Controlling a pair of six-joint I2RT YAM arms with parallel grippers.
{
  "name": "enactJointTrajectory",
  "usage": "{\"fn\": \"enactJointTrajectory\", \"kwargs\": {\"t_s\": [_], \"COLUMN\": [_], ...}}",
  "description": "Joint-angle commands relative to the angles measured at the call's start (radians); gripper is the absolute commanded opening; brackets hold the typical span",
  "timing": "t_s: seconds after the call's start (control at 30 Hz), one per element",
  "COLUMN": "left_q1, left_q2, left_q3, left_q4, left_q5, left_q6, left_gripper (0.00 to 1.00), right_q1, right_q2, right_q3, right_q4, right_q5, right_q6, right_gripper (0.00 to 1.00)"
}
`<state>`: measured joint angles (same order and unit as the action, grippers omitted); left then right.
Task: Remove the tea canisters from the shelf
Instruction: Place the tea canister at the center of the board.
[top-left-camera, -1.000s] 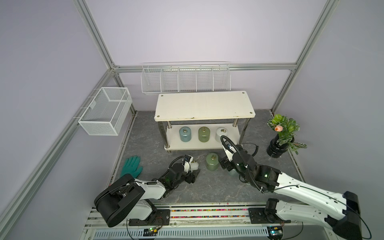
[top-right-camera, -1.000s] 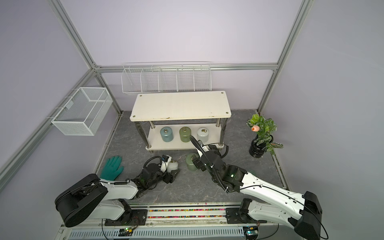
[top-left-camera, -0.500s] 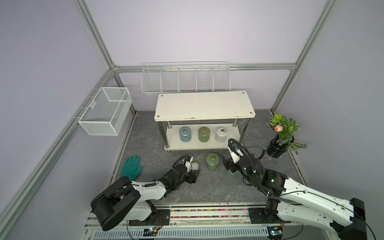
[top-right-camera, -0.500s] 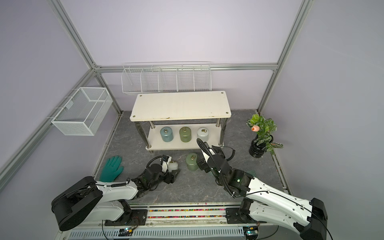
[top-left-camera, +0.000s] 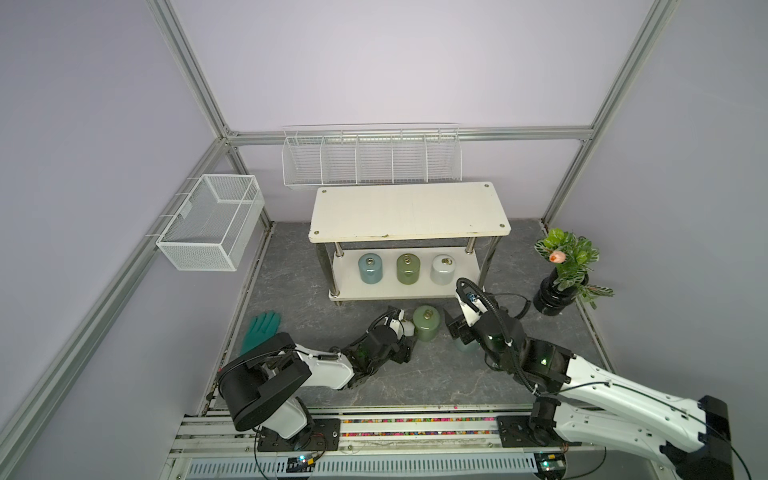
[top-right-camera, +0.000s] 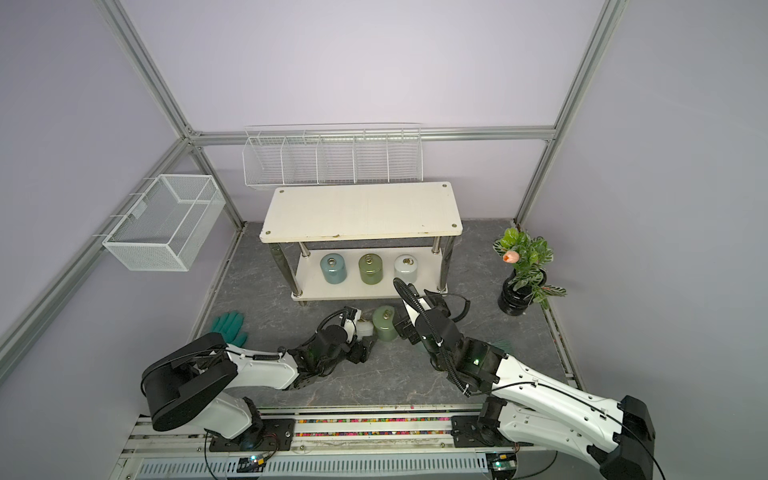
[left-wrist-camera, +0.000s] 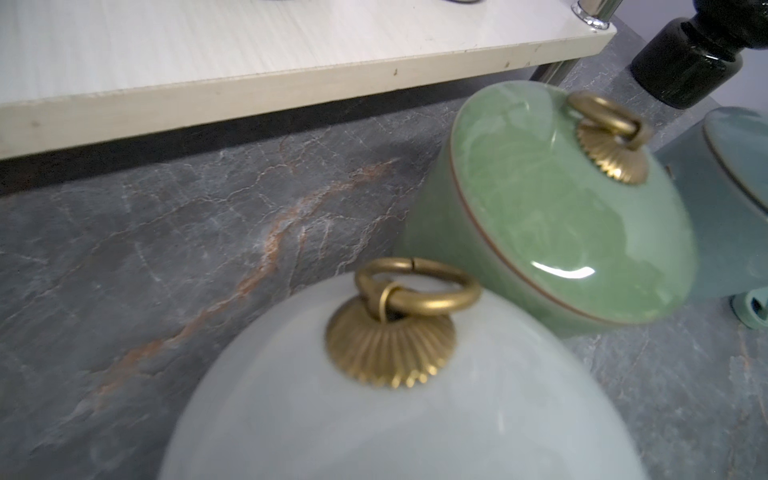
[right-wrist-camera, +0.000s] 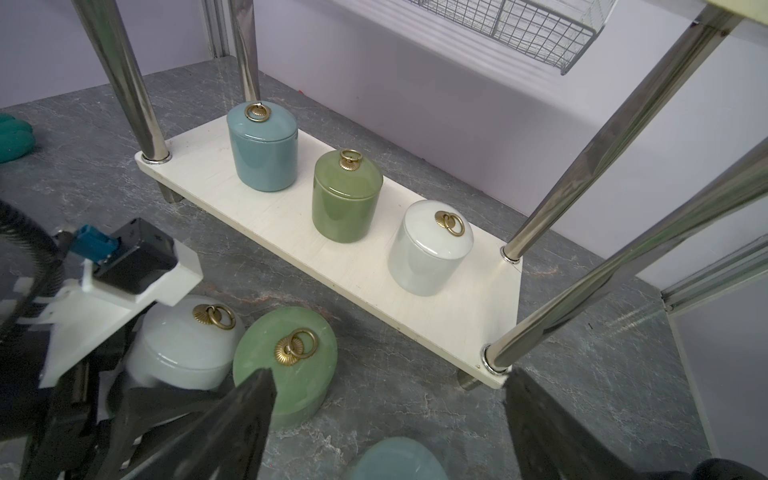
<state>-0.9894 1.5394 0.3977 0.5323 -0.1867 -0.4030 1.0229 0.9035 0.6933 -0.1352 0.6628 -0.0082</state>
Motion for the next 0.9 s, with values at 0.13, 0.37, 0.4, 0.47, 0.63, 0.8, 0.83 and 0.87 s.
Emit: {"fn": "enactJointTrajectory", "kwargs": {"t_s": [0.13,0.37,0.4,0.47,0.63,0.8,0.83,0.87], "left_q1": [-0.061,-0.097,-0.102,-0.115,-0.143,-0.163,-0.174,-0.180], "left_q2": [0.049,0.076,0.088,0.110,0.129,0.116,0.117,0.116], "left_q3": [-0.044,-0.024,-0.019,-0.014,-0.009,-0.005,0.001,0.007], "left_q4": [-0.350,-0.410,-0.417,-0.421,-0.429,-0.461,-0.472,-0.488], "left_q5": [-0.056,-0.081,-0.085,-0.086,-0.097,-0.098,-0.093,-0.099], "left_q6": [-0.086,-0.130,-0.137,-0.148,-0.178,-0.204,-0.204,-0.209], "left_gripper": [0.59,0.64,0.65,0.65,0.68,0.70,0.71,0.71], "right_q1": [0.005,0.006,0.005,0.006,0.005,0.006,0.006,0.005], "right_q2": [0.006,0.009,0.007,0.000,-0.018,-0.020,-0.021,-0.021], "right_q3": [-0.018,-0.019,-0.018,-0.021,-0.032,-0.036,-0.039,-0.040], "right_q4": [0.037,0.038,0.038,0.042,0.049,0.053,0.057,0.057], "right_q5": [0.024,0.018,0.017,0.020,0.024,0.026,0.026,0.027], "right_q6": [-0.015,-0.013,-0.014,-0.016,-0.020,-0.020,-0.020,-0.019], "right_gripper": [0.89,0.89,0.89,0.89,0.89,0.89,0.89,0.89]}}
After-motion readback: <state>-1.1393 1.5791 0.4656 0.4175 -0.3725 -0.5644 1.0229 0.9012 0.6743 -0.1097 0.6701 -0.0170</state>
